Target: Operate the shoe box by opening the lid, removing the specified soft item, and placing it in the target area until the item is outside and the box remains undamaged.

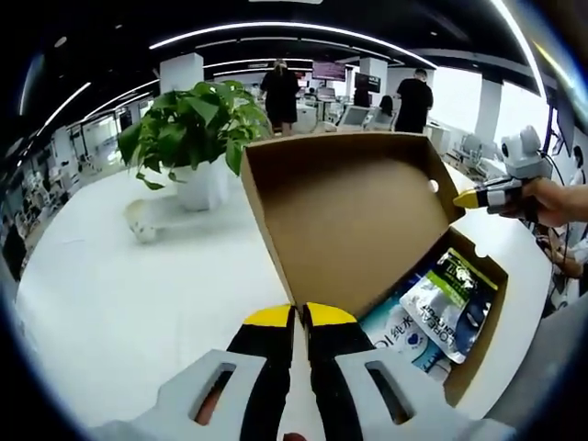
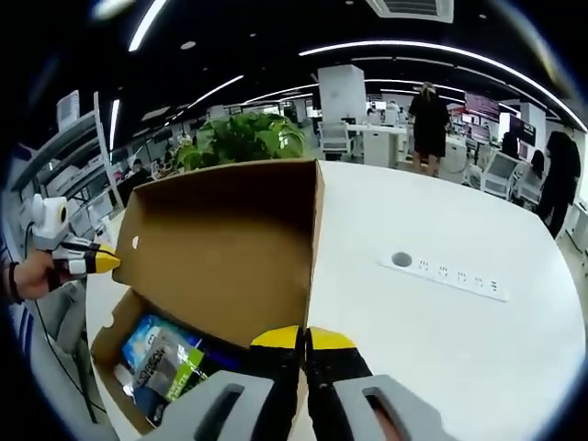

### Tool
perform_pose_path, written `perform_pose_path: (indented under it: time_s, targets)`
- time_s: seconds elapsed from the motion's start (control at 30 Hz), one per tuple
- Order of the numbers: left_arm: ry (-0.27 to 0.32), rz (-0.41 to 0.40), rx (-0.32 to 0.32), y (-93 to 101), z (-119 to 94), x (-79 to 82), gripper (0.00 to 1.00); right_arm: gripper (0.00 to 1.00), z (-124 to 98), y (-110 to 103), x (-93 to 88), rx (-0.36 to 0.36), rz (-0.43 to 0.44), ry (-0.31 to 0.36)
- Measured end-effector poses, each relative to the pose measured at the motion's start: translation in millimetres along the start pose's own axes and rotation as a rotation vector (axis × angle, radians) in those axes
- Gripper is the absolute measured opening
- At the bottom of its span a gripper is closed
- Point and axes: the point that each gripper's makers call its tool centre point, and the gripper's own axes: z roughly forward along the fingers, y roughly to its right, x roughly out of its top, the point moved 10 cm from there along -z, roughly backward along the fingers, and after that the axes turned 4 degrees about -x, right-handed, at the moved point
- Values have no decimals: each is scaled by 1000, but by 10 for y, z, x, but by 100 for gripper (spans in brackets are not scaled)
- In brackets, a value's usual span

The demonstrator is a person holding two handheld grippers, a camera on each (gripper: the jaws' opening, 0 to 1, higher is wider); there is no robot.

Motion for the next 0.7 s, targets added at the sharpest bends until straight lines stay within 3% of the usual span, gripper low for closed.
perform_pose_path:
  time_s: [0.7]
  targets:
    - [-19,20,0,-36,101,-16,4,0,97,21,15,-16,20,-15]
